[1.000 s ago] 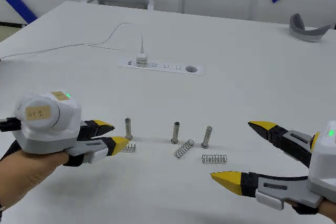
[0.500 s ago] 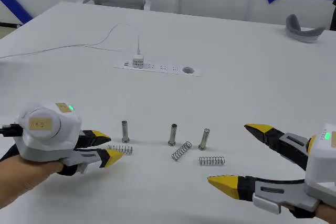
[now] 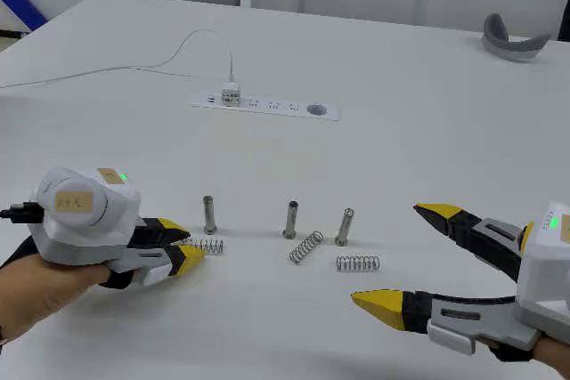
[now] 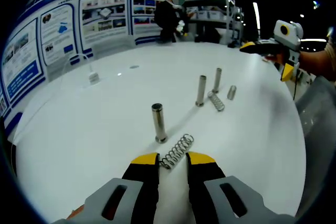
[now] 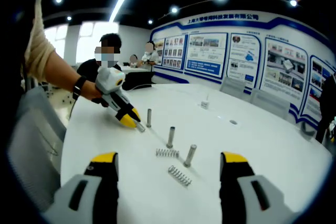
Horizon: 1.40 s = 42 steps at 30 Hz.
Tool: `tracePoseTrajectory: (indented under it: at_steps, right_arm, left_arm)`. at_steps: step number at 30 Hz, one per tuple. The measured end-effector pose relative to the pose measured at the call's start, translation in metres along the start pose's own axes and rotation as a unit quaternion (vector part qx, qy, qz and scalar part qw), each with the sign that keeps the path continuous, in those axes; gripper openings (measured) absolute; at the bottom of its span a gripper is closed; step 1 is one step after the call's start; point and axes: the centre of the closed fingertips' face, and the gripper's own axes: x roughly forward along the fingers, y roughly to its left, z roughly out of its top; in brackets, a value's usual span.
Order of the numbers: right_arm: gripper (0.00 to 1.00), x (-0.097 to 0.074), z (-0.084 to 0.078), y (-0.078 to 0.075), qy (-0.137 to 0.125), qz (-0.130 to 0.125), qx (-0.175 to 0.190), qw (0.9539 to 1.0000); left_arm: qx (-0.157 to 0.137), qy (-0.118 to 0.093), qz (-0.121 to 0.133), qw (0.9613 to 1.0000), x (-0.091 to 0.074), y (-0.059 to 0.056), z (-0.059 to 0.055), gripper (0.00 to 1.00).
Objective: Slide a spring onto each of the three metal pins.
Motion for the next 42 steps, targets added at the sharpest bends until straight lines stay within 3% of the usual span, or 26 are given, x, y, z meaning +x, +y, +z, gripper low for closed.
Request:
tracePoseTrajectory:
  at_steps: [16,42]
  right_arm:
    - [0.8,0.0026,0.0012,0.0032,-0.002,0.006,-0.001,1.0]
    - [0.8,0.0023,0.0019,0.0032,-0.003,0.006,-0.002,1.0]
  left_arm:
    - [-0.001,0.0,0.008,1.0,-0.0074,-0.0017,-0.0034,0.13]
    - [0.026,0.009,0.016,0.9995,-0.0048,-0.0025,-0.0085,0.12]
